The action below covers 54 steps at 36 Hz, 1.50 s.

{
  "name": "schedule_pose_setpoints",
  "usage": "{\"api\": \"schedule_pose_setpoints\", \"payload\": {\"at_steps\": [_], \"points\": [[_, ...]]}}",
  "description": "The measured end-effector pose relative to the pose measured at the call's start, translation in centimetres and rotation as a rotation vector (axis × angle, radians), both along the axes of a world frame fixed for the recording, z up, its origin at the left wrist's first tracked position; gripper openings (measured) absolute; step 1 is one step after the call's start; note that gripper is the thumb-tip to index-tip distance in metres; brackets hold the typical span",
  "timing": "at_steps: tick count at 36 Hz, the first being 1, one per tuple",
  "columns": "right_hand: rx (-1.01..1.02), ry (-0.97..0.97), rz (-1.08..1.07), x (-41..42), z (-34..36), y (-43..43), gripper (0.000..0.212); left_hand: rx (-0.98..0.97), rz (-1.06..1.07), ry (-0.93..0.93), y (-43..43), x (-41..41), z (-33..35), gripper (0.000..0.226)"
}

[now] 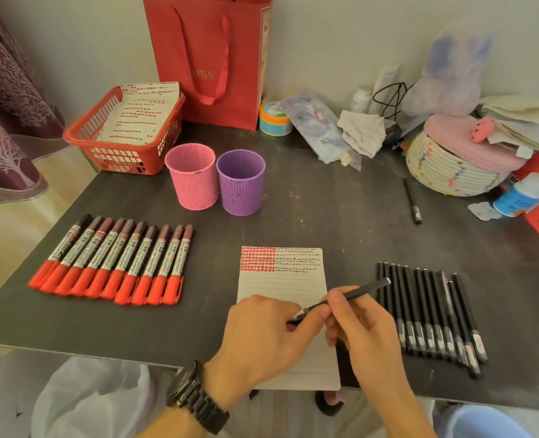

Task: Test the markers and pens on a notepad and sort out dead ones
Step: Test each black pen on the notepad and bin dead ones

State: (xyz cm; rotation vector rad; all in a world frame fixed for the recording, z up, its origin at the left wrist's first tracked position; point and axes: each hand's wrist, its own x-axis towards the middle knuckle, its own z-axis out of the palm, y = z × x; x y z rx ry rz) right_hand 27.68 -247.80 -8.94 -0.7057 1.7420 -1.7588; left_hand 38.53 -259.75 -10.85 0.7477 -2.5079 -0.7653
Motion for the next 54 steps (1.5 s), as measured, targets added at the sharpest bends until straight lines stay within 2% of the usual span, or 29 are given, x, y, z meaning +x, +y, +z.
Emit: {"api": "schedule_pose_setpoints", "payload": {"at_steps": [3,6,9,12,17,20,24,27,47,54], "points": [[-0.027,0.045,-0.019,-0.7,0.2,0.1,0.018,0.015,0.057,-0.034,-0.1,-0.7,0.1,0.08],[-0.087,0.051,-0.06,-1.1,0.7,-0.1,0.02,-0.045,-0.012,-0.025,-0.8,-1.0,0.2,0.068],[-0.158,-0.055,-0.183,-2.4,0.9,-0.9,0.014,-0.146,-0.048,-0.05,-2.2,-1.2,0.0,0.054],[-0.149,-0.081,-0.261,-4.0,0.6,-2.2,0.01,-0.138,-0.033,-0.067,-3.5,-1.8,-0.5,0.043],[0.001,-0.095,-0.258,-5.2,-0.9,-5.5,0.011,-0.112,-0.058,-0.11,-4.8,-1.8,-1.6,0.06],[0.074,0.015,-0.27,-5.3,-1.8,-6.4,0.013,-0.092,-0.049,-0.088,-5.1,-1.5,-2.1,0.063],[0.17,0.262,-0.352,-4.9,-2.9,-6.7,0.032,-0.079,-0.05,-0.077,-5.4,-1.3,-2.5,0.065],[0.214,0.372,-0.385,-4.8,-3.6,-6.6,0.034,-0.076,-0.05,-0.083,-5.4,-1.3,-2.5,0.066],[0.273,0.427,-0.401,-5.2,-4.7,-6.7,0.024,-0.058,-0.042,-0.084,-5.3,-1.3,-2.5,0.065],[0.265,0.427,-0.413,-5.2,-4.6,-6.7,0.031,-0.064,-0.042,-0.088,-5.3,-1.3,-2.6,0.058]]}}
